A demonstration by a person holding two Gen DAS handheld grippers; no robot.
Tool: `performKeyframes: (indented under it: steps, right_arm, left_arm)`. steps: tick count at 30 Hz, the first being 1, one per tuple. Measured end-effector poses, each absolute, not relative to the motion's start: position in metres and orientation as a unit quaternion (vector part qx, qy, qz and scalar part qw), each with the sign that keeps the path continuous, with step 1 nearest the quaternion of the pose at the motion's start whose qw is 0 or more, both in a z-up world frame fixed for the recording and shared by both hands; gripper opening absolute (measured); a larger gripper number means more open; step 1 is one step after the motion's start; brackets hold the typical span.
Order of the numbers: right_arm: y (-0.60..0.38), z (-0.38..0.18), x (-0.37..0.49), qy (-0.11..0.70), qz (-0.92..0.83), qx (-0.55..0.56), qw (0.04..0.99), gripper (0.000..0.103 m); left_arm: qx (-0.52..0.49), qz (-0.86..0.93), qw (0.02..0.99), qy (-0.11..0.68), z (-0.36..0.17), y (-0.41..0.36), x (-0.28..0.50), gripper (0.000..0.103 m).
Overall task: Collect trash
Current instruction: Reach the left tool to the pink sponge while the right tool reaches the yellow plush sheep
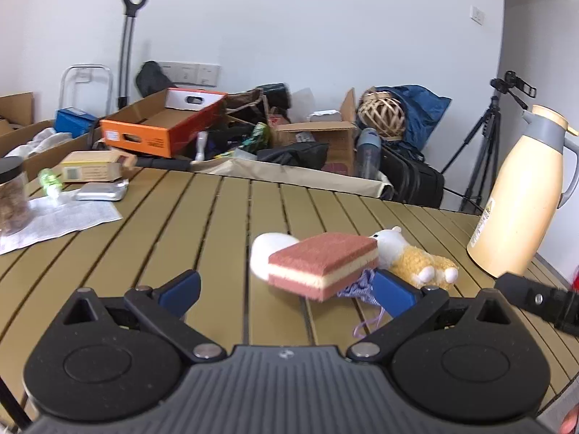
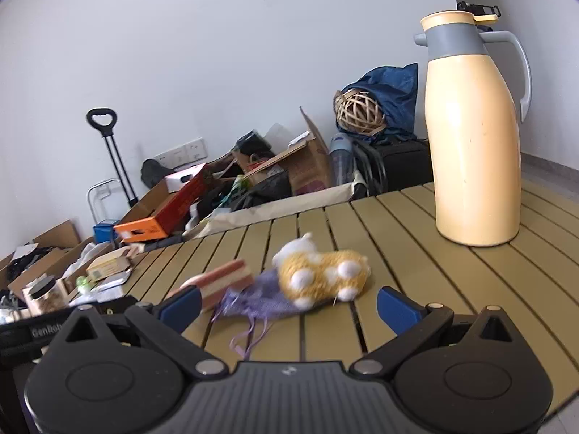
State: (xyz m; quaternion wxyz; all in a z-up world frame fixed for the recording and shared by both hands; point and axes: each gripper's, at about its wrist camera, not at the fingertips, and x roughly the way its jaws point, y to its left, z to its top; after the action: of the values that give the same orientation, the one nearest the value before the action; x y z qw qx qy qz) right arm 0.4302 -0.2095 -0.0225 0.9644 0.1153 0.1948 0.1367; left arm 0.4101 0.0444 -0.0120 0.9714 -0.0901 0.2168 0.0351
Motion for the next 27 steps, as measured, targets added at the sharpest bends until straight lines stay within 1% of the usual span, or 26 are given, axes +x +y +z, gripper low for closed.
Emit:
performKeyframes:
  steps: [6, 13, 21, 27]
  right_arm:
    - [-0.207, -0.025, 0.466, 0.201, 0.117, 0.107, 0.967, 0.103]
    - [-0.207, -0.032, 0.494, 0.211, 0.104, 0.101, 0.967, 0.103]
    - [-0.202, -0.041, 0.513, 0.223, 0.099, 0.097, 0.965, 0.103]
    - [-0.205, -0.044, 0.512, 0.227, 0.093, 0.105, 0.964, 0.103]
  left_arm:
    - [-0.063, 0.014, 0.975, 0.215, -0.021, 0.042, 0.445, 0.103]
    - [-0.058, -0.017, 0.972, 0.229, -0.035, 0.050, 0.478, 0.103]
    - [-0.099, -0.038, 0.963, 0.246, -0.044, 0.062, 0.498, 0.103]
    - [-0.127, -0.047, 0.952, 0.275, -0.053, 0.068, 0.508, 0.103]
